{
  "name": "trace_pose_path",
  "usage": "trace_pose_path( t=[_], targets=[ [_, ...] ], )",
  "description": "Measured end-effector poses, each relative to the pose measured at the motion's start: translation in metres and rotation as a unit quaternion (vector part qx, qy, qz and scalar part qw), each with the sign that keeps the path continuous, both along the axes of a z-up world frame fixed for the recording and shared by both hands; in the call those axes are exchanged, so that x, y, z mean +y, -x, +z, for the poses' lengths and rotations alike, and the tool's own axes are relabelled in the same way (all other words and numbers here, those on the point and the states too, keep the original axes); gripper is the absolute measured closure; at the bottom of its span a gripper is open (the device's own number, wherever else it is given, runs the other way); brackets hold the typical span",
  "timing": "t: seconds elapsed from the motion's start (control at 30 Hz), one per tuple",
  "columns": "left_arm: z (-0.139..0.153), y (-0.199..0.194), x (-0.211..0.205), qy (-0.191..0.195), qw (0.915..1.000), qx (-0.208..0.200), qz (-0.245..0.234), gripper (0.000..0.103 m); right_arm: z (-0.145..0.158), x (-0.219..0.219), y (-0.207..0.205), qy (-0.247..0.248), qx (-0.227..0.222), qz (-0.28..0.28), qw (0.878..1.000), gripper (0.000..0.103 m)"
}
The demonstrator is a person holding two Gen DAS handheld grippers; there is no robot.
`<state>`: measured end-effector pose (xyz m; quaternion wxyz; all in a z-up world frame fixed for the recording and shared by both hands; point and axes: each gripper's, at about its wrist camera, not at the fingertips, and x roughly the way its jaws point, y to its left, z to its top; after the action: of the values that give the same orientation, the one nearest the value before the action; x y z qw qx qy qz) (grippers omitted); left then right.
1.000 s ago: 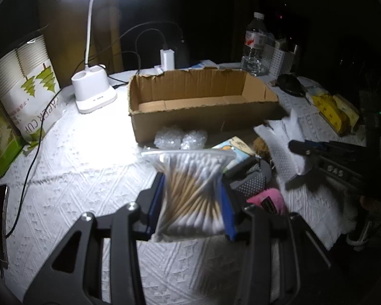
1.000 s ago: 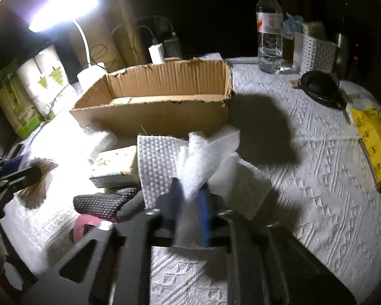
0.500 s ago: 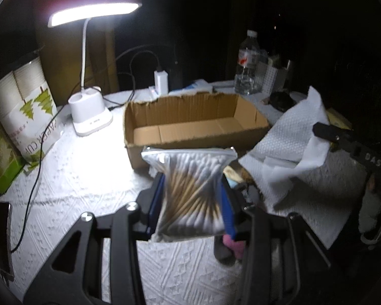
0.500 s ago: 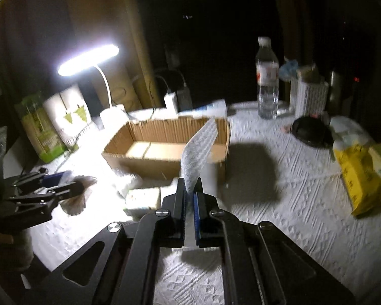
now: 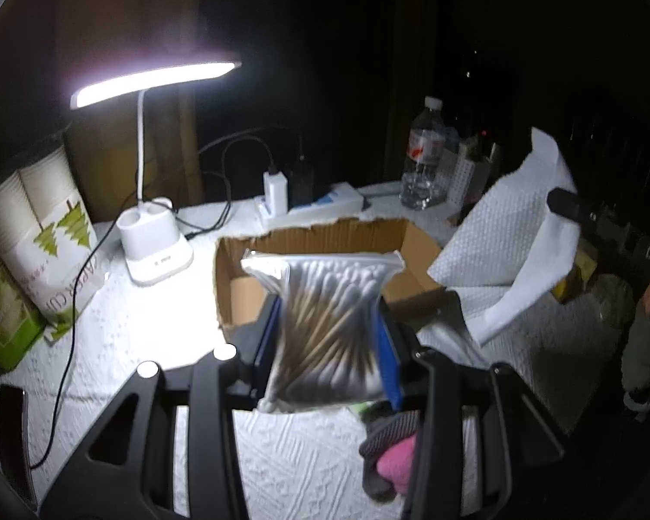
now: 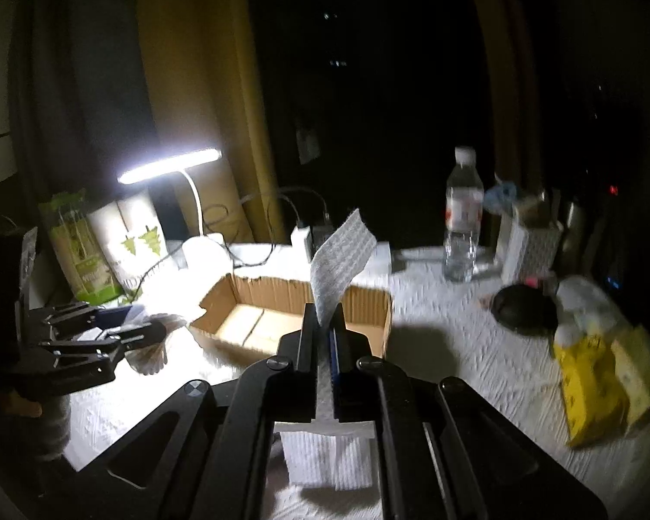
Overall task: Organize soft objects
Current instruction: 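Lift the swab bag with the left tool while the right tool carries the paper towel toward the box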
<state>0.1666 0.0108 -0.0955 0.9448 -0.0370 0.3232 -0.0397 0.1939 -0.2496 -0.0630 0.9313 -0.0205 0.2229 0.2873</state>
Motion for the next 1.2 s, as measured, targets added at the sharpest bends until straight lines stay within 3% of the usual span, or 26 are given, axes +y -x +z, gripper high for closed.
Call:
trace_pose_path(
  t=[0.23,0.5,0.73,1.2],
  targets=[
    [0.004,-0.018,0.000,0.004,1.0000,-0.007,0.002,0.061,0.022,0.008,-0.019,-0.002,-0.026,0.013,1.000,0.098],
    [0.001,-0.042,0.000,0.005,1.0000,-0.005,0.004,0.061,0.018,0.021,-0.049,-0.003,-0.019,0.026,0.999,0.098],
    [-0.011,-0.069,-0.006,0.007,0.9999,0.011,0.000,0.061,-0.003,0.031,-0.078,-0.003,0.008,0.036,0.999,0.099],
    [-0.054,-0.128,-0.026,0.027,0.9970,0.071,-0.015,0.061,-0.073,0.042,-0.136,-0.004,0.093,0.048,0.995,0.099]
  ],
)
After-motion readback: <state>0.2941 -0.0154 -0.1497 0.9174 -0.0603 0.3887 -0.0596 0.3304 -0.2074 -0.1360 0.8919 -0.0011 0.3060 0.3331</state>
